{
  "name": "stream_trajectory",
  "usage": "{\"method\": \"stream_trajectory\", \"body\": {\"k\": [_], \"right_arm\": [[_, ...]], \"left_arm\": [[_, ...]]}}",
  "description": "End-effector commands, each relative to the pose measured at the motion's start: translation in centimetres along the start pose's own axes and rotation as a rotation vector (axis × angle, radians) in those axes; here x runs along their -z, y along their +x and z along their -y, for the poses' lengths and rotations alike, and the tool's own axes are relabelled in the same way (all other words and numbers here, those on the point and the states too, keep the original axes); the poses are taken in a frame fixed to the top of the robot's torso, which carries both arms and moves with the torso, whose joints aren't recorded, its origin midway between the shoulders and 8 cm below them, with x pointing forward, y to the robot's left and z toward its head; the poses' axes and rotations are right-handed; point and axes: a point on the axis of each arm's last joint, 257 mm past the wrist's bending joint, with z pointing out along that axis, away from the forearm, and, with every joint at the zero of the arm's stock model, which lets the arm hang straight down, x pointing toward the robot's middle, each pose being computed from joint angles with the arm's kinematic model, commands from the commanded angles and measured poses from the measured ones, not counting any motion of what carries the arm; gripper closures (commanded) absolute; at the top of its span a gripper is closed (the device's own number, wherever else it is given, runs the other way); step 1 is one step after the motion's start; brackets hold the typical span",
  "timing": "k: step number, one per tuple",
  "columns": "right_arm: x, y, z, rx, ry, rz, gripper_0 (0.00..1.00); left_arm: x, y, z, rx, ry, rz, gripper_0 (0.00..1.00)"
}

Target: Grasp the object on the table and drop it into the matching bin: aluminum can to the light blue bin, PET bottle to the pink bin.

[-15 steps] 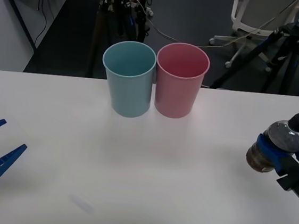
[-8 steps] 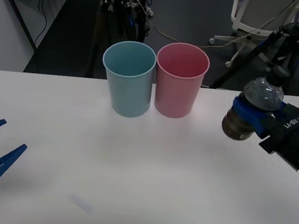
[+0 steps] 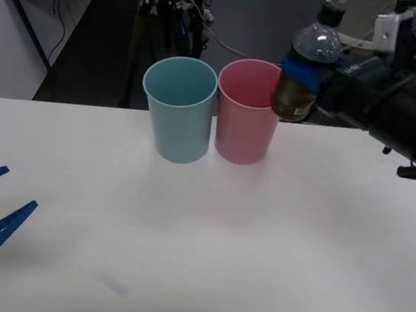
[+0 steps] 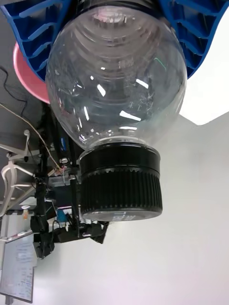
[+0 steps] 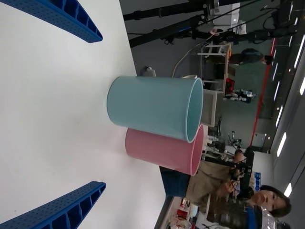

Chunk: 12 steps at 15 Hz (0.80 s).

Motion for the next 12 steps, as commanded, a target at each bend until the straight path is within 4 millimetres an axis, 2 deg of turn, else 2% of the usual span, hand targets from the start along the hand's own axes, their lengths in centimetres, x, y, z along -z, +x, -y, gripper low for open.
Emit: {"method": "stream_trajectory", "body": {"k": [1,5,7,12], "right_arm": [[-3.3,-0.5,2.2,-0.006,0.019,-0.018,1.00],[-7.9,-1.4,5.3,-0.013,0.069,-0.008,1.00],[-9.8,-1.7,5.9,-0.025,0.083,-0.002,1.00],[-13.4,-0.7,5.9,-0.047,0.103,0.004,1.00]], "left_arm": [[0.0,0.0,0.0,0.000,0.000,0.000,0.00],[0.0,0.0,0.0,0.000,0.000,0.000,0.00],[0.0,0.0,0.0,0.000,0.000,0.000,0.00],[0.0,0.0,0.0,0.000,0.000,0.000,0.00]]}}
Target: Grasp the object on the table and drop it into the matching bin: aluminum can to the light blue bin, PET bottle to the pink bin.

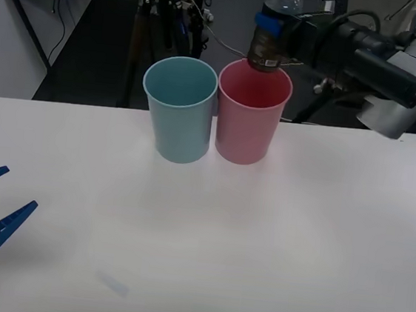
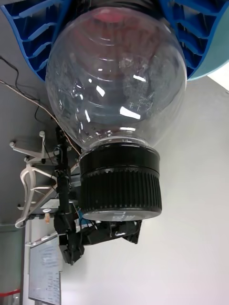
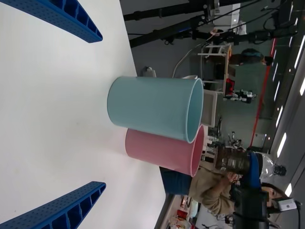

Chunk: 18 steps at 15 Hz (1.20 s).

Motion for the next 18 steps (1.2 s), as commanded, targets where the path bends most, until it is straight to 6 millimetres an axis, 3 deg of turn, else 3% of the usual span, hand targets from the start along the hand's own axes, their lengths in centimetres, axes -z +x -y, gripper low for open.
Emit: {"method": "stream_trajectory", "body": {"k": [1,7,8,9,10,11,18], "right_arm": [[-1.7,0.9,-0.4,-0.002,0.008,-0.002,1.00],[-3.2,2.1,-0.9,0.014,0.015,-0.009,1.00],[-3.3,2.1,-1.1,0.021,0.010,-0.008,0.93],[-3.3,2.1,-1.1,0.022,0.010,-0.008,0.72],[-3.3,2.1,-1.2,0.028,0.009,-0.008,0.12],[-3.3,2.1,-1.2,0.028,0.009,-0.008,0.00],[-3.3,2.1,-1.4,0.022,0.004,-0.008,0.00]], "left_arm": [[0.0,0.0,0.0,0.000,0.000,0.000,0.00],[0.0,0.0,0.0,0.000,0.000,0.000,0.00],[0.0,0.0,0.0,0.000,0.000,0.000,0.00],[0.0,0.0,0.0,0.000,0.000,0.000,0.00],[0.0,0.0,0.0,0.000,0.000,0.000,0.00],[0.0,0.0,0.0,0.000,0.000,0.000,0.00],[0.0,0.0,0.0,0.000,0.000,0.000,0.00]]}}
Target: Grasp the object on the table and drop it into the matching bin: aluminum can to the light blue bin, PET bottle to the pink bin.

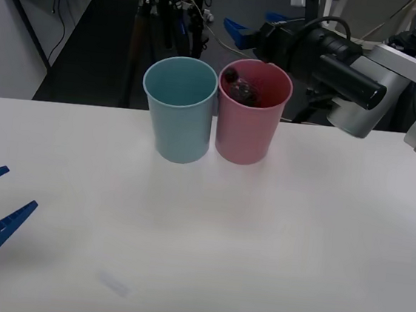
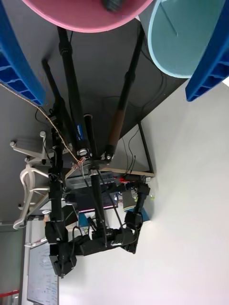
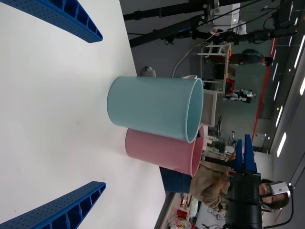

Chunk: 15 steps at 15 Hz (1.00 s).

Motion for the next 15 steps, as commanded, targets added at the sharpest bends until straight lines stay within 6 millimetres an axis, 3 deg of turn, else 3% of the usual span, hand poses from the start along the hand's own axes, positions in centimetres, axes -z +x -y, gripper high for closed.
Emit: {"method": "stream_trajectory", "body": {"k": [1,9,15], "right_arm": [[0.0,0.1,0.0,0.000,0.000,-0.001,0.00],[0.3,-0.2,-0.1,0.016,-0.016,0.007,0.00],[2.9,-0.3,0.1,0.093,-0.075,0.030,0.00]], "left_arm": [[0.0,0.0,0.0,0.000,0.000,0.000,0.00],[0.0,0.0,0.0,0.000,0.000,0.000,0.00],[0.0,0.0,0.0,0.000,0.000,0.000,0.00]]}}
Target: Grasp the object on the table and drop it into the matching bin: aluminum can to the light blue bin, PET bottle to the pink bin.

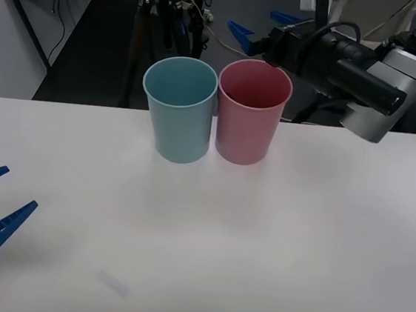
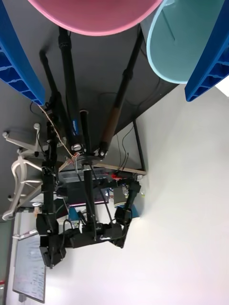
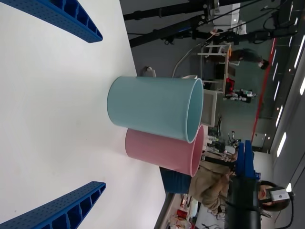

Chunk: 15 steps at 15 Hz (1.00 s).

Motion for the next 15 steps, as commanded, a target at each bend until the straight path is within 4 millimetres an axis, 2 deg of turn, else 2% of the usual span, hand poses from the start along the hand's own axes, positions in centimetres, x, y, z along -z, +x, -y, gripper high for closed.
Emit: {"method": "stream_trajectory", "body": {"k": [1,4,8,10,15], "right_arm": [[2.1,-0.3,-0.2,0.039,-0.022,0.008,0.00],[5.2,-0.2,-1.1,0.003,-0.052,0.003,0.00],[10.7,0.1,-1.9,-0.031,-0.061,0.030,0.00],[13.7,1.2,-2.1,-0.018,-0.051,0.023,0.00],[19.3,3.9,-2.2,-0.033,-0.015,0.025,0.00]], "left_arm": [[0.0,0.0,0.0,0.000,0.000,0.000,0.00],[0.0,0.0,0.0,0.000,0.000,0.000,0.00],[0.0,0.0,0.0,0.000,0.000,0.000,0.00],[0.0,0.0,0.0,0.000,0.000,0.000,0.00],[0.0,0.0,0.0,0.000,0.000,0.000,0.00]]}}
